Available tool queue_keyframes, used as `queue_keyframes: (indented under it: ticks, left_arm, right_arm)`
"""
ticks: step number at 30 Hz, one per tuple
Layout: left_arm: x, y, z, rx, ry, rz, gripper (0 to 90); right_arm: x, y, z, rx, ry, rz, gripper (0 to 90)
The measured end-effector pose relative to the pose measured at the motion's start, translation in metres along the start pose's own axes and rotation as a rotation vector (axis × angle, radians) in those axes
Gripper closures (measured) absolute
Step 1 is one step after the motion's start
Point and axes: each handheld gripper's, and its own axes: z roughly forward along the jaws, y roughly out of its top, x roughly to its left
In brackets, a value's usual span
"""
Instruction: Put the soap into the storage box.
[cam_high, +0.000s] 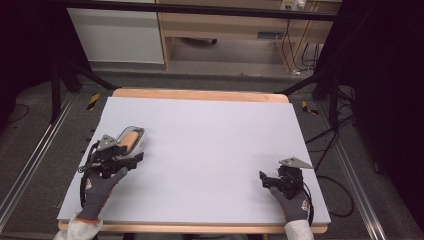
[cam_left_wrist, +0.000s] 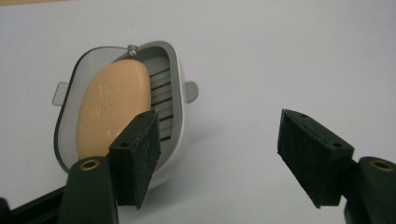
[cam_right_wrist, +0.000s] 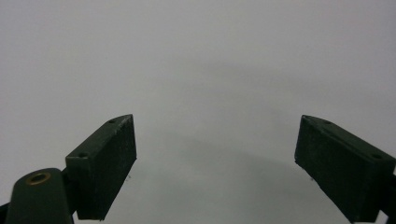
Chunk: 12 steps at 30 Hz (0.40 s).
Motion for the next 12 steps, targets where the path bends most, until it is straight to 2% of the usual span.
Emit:
queue_keyframes:
  ticks: [6, 8, 12]
  left_arm:
    - [-0.002, -0.024, -0.003, 0.027, 0.009, -0.003, 28.3]
    - [-0.001, -0.03, -0.004, 0.034, 0.013, -0.013, 28.2]
    - [0.0, -0.043, -0.003, 0.071, 0.028, -0.006, 28.0]
  right_arm:
    - [-0.005, -0.002, -0.001, 0.001, -0.028, -0.018, 12.8]
    - [-0.007, -0.003, -0.001, 0.003, -0.028, -0.009, 12.8]
    - [-0.011, -0.006, -0.004, 0.0, -0.033, -0.002, 12.8]
